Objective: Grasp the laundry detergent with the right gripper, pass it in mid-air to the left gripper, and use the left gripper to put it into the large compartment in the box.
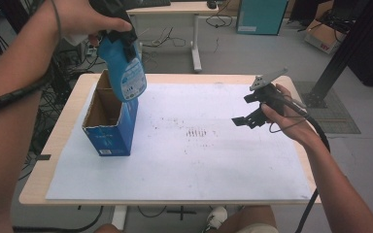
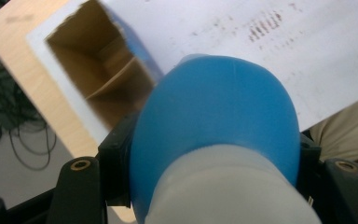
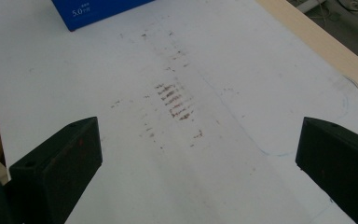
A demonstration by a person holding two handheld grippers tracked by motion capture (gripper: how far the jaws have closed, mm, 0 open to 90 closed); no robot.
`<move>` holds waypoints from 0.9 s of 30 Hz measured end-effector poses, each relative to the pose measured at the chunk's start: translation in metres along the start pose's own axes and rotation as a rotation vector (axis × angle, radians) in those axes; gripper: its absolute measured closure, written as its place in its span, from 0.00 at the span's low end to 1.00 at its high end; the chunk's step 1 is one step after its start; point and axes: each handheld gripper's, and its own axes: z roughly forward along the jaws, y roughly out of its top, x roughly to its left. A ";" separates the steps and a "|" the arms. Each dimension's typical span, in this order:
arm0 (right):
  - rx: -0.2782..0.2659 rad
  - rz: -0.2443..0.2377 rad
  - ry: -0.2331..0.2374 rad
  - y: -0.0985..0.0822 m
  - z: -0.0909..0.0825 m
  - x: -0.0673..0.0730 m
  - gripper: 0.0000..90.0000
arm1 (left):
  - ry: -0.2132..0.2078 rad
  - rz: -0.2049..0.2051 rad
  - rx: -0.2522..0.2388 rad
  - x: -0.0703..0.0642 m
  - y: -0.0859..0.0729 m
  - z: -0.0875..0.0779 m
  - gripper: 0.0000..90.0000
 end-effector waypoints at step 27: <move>0.062 -0.015 -0.110 0.011 -0.021 -0.002 0.00 | 0.063 -0.495 -0.044 0.073 -0.029 -0.029 0.41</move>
